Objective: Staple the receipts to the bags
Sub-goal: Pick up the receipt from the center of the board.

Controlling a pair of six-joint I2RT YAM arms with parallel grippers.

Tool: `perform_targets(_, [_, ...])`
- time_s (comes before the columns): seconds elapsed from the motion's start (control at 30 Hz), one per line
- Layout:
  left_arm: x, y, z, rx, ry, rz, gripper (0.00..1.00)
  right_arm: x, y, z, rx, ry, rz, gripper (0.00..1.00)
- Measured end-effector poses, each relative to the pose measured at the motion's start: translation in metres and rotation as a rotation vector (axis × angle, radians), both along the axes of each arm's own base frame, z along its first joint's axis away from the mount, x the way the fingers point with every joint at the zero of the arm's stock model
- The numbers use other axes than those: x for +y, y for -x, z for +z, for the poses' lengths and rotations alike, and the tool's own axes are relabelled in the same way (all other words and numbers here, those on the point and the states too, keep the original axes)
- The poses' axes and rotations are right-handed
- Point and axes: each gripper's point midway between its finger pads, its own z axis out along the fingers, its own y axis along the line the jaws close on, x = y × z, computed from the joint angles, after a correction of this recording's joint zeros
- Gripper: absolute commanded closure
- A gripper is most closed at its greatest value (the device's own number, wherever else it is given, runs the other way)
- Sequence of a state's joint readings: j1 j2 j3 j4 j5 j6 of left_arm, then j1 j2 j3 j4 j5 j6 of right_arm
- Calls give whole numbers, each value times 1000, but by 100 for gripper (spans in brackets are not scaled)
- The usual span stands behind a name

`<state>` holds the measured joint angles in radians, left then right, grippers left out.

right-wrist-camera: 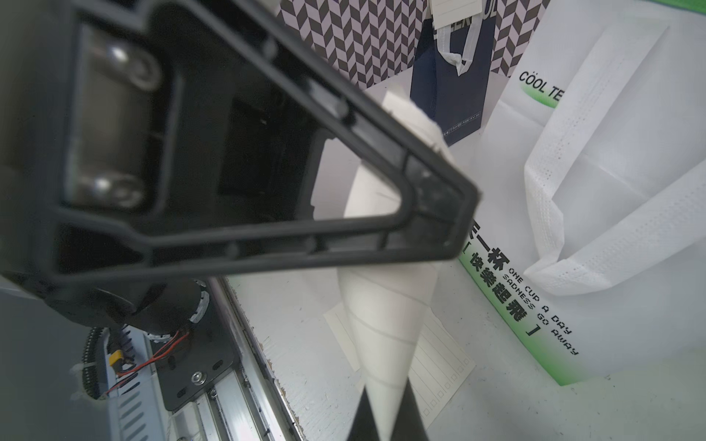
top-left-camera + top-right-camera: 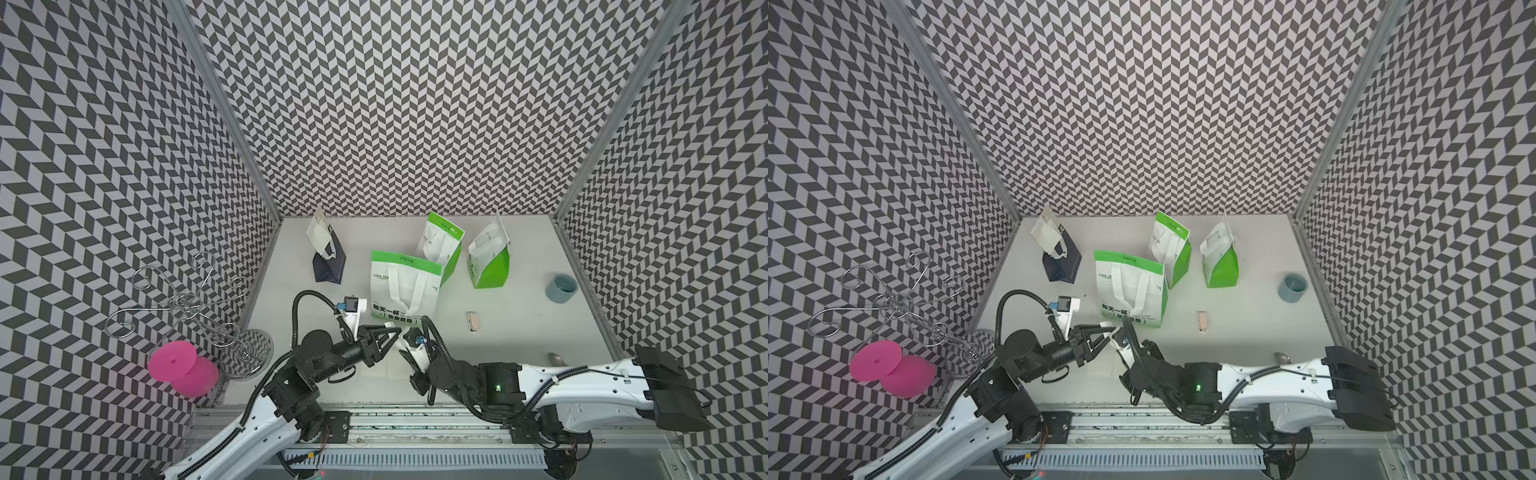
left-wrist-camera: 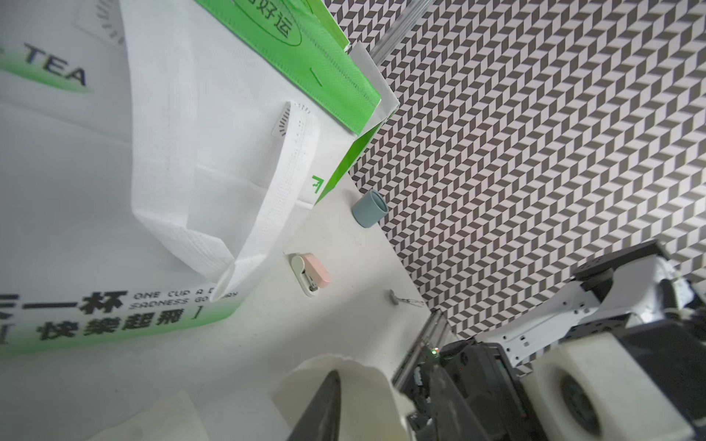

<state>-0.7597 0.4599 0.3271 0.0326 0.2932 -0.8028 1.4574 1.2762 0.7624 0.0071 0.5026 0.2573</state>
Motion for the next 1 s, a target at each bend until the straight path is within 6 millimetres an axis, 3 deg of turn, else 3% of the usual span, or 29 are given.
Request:
perform_targets(0.1, [1, -1, -1, -6, -9, 7, 91, 0, 2, 0, -4, 2, 3, 80])
perform_targets(0.17, [1, -2, -1, -15, -16, 12, 99, -1, 2, 1, 0, 0, -1, 66])
perform_targets(0.27, [3, -1, 2, -45, -28, 12, 100, -9, 4, 7, 6, -20, 5, 41])
perform_targets(0.33, [3, 0, 9, -75, -26, 7, 100, -19, 10, 17, 15, -62, 37, 32])
perform_targets(0.47, [-1, 13, 34, -170, 12, -65, 100, -39, 19, 49, 58, -194, 132, 26])
perform_targets(0.57, [-6, 28, 51, -240, 60, -153, 100, -51, 13, 78, 101, -306, 193, 23])
perform_targets(0.7, [-12, 46, 70, -313, 91, -253, 100, -63, 11, 101, 153, -399, 283, 21])
perform_targets(0.83, [-17, 58, 86, -365, 107, -321, 100, -62, 23, 109, 198, -433, 398, 23])
perform_targets(1.0, [-23, 61, 87, -378, 94, -354, 100, -48, 38, 104, 264, -414, 520, 36])
